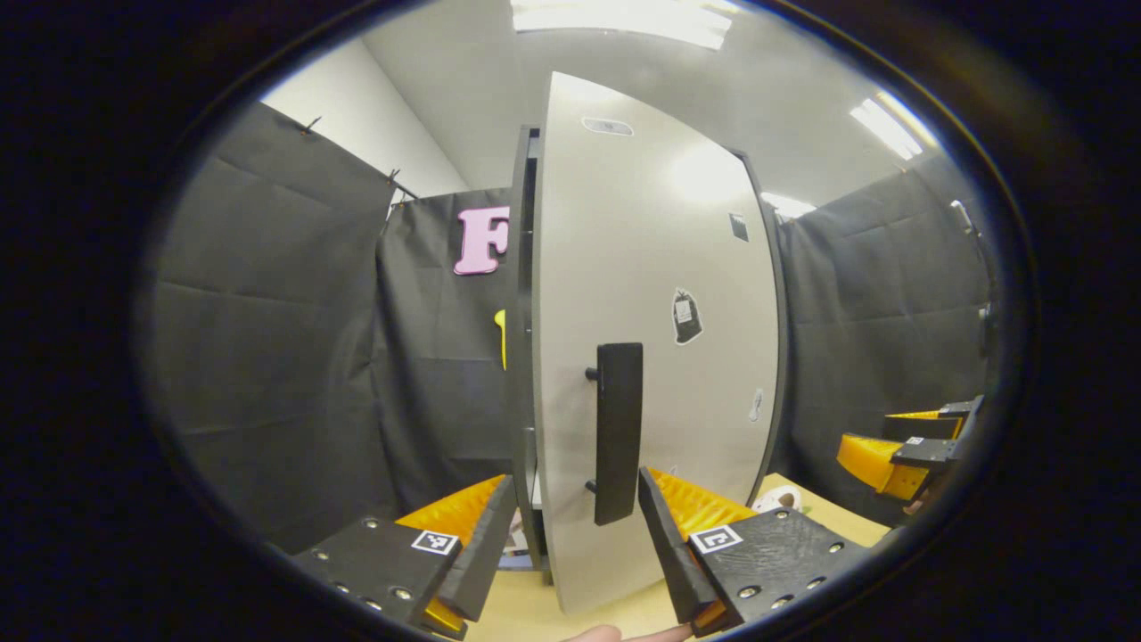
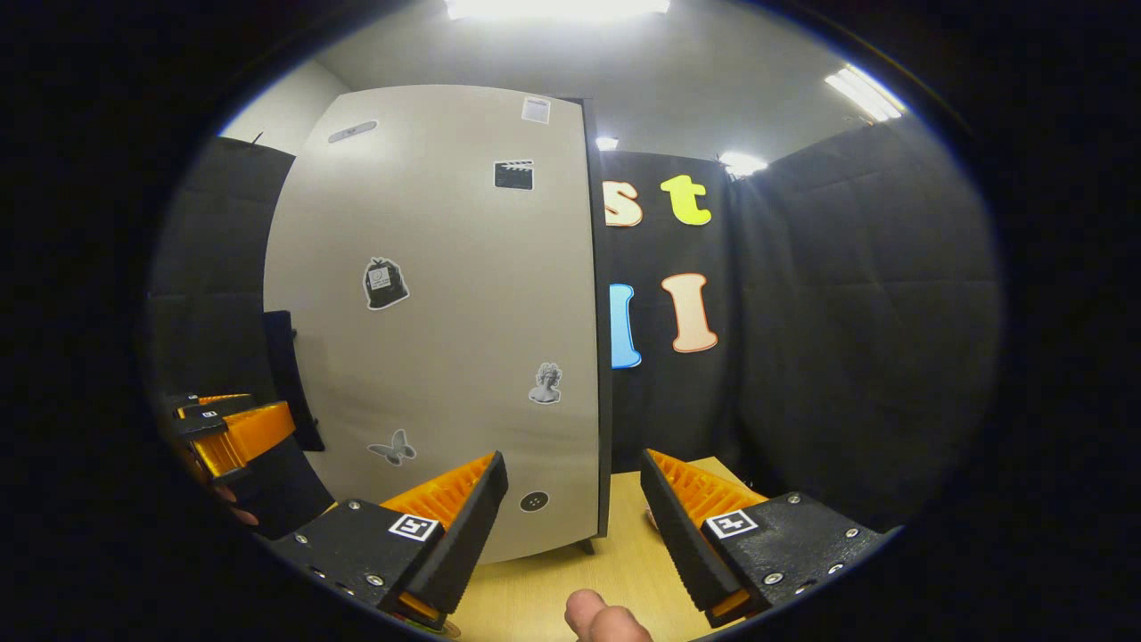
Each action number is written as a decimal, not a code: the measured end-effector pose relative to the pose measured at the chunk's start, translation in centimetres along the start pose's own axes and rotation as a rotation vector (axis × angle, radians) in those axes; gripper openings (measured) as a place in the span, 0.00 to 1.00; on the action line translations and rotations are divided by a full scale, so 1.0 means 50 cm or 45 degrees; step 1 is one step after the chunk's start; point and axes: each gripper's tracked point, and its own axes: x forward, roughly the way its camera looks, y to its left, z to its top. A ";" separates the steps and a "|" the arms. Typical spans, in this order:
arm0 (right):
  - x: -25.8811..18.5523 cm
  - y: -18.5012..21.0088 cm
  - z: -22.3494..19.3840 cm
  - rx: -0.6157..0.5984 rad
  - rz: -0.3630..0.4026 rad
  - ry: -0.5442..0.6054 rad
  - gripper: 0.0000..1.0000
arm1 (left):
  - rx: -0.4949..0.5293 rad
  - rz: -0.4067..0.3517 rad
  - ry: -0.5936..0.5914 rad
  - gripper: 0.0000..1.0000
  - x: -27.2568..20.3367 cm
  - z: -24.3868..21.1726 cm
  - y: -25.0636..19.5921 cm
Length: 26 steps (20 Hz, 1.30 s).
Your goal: Open the cabinet door with the right hand, grasp the bottle in the cabinet with the left hand and place it on the coaster, then close the cabinet door with the right hand.
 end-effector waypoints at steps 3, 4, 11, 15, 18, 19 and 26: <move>0.006 -0.007 0.008 0.003 -0.009 -0.007 0.93 | 0.005 0.002 -0.006 0.75 0.004 0.001 -0.004; 0.006 -0.007 0.010 0.001 -0.008 -0.010 0.93 | 0.003 0.003 -0.007 0.75 0.005 0.002 -0.006; 0.008 -0.010 0.003 -0.019 -0.008 -0.002 0.93 | 0.026 -0.005 -0.010 0.76 0.010 -0.007 -0.012; 0.011 -0.011 0.008 -0.012 -0.010 -0.010 0.93 | 0.023 0.004 -0.012 0.78 0.010 -0.007 -0.006; 0.011 -0.009 0.008 -0.013 -0.010 -0.008 0.93 | 0.022 0.008 -0.010 0.75 0.010 -0.007 -0.005; 0.012 -0.009 0.007 -0.013 -0.010 -0.005 0.93 | 0.022 0.010 -0.007 0.75 0.011 -0.008 -0.003; 0.000 -0.006 0.016 -0.018 0.006 -0.026 0.93 | 0.024 0.007 0.012 0.80 0.012 -0.010 -0.003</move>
